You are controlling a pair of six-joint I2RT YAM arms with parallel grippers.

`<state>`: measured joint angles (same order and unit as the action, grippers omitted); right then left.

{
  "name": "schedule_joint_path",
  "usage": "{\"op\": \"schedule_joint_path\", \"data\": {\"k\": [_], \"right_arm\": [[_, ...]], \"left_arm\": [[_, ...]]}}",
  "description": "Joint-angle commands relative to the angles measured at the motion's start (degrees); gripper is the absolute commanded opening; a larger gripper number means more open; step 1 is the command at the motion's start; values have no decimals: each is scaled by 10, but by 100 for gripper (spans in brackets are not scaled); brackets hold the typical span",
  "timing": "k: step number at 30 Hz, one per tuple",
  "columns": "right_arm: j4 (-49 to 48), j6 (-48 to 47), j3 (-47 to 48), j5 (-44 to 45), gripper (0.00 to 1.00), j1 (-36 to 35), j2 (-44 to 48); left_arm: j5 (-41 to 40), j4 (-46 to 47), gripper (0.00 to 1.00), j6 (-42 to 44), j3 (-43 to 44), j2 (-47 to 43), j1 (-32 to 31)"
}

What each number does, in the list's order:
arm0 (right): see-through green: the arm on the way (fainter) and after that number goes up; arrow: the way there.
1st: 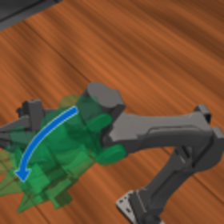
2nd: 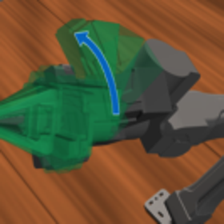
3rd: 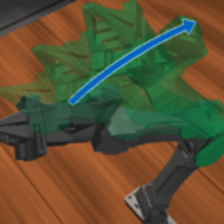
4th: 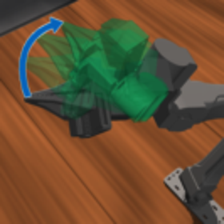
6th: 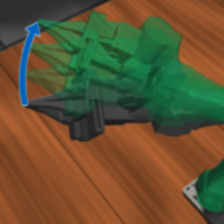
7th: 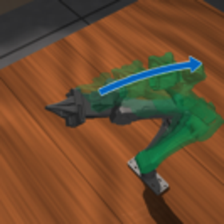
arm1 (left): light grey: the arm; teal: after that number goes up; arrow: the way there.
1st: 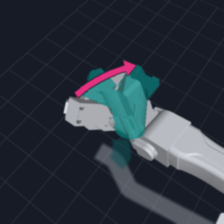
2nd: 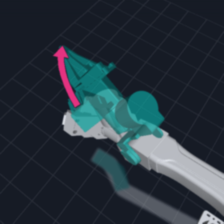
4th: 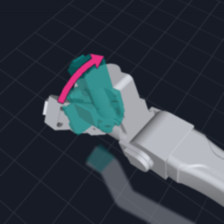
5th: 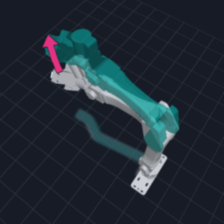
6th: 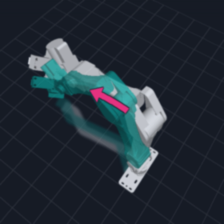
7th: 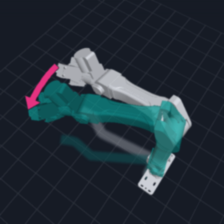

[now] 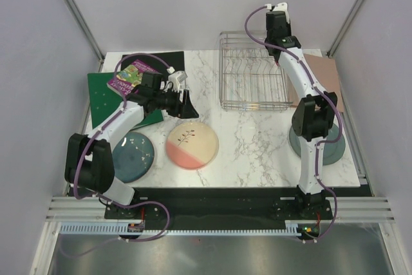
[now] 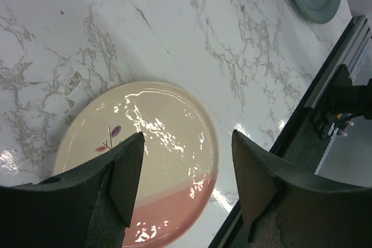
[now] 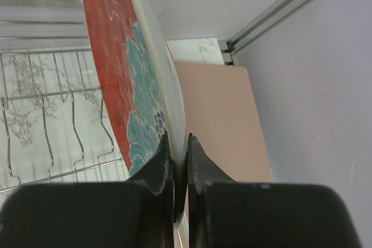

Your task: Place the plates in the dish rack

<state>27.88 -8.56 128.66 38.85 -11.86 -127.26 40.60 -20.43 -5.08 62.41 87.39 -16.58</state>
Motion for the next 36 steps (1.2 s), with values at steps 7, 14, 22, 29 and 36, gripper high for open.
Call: {"op": "schedule_joint_path", "data": {"k": [7,14,22,29,36], "right_arm": [[-56,33,12,32,0,-1,-12],[-42,39,5,29,34,-2,-30],[-41,34,-17,30,74,-3,31],[-21,33,-186,-62,85,-51,205],[5,73,-479,-509,88,-89,438]], "left_arm": [[-2,17,69,-10,1,1,1],[-4,17,69,-13,-7,2,1],[-76,11,70,-14,-36,-33,2],[-185,-81,71,36,-31,-43,26],[-164,-136,63,116,-17,17,99]]}}
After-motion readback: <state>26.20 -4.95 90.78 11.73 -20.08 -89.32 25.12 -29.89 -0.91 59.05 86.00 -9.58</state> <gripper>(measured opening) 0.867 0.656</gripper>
